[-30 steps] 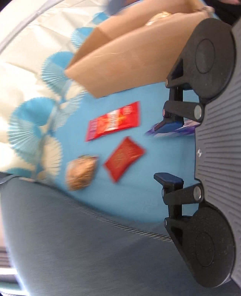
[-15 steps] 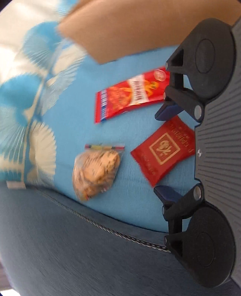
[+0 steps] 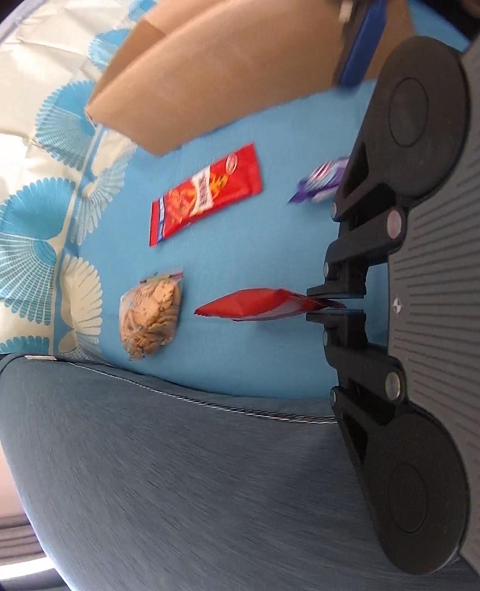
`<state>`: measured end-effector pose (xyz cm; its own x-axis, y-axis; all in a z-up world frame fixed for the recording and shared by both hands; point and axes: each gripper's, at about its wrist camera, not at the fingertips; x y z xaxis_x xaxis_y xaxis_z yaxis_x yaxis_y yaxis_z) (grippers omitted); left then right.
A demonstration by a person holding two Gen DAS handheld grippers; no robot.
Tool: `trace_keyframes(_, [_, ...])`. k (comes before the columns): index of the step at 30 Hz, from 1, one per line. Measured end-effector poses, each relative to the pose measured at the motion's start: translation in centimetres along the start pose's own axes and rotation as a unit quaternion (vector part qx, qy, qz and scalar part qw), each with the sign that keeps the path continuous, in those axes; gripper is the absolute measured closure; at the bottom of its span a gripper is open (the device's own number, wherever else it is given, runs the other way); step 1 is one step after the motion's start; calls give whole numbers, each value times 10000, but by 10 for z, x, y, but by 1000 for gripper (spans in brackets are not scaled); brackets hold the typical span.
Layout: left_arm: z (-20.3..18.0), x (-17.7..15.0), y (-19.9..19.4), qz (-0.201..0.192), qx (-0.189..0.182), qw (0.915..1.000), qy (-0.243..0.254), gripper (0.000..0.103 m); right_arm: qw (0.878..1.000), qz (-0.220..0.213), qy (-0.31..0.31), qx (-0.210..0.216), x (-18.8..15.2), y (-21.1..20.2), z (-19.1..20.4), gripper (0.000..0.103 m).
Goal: Organize snacks
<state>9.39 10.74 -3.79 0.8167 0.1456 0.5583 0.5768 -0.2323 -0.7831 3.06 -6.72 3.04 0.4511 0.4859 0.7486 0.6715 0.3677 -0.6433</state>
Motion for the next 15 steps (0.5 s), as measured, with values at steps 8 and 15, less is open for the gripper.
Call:
trace_keyframes(8, [-2, -36, -33, 71, -852, 9956, -388, 98, 9980, 517, 98, -348, -13, 31, 6, 41])
trace_keyframes(15, [3, -47, -35, 245, -1176, 9898, -763, 86, 9957, 738, 431, -369, -20, 50, -5, 70])
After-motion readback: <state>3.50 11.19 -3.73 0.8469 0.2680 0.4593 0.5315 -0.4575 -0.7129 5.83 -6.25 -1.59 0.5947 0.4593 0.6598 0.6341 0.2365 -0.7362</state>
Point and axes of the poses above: each gripper's, at about its wrist camera, not at the fingertips, and y roughly the way its jaws point, z to its left, x to its top, and after that the axes turned 14 degrees about -x, right-handed
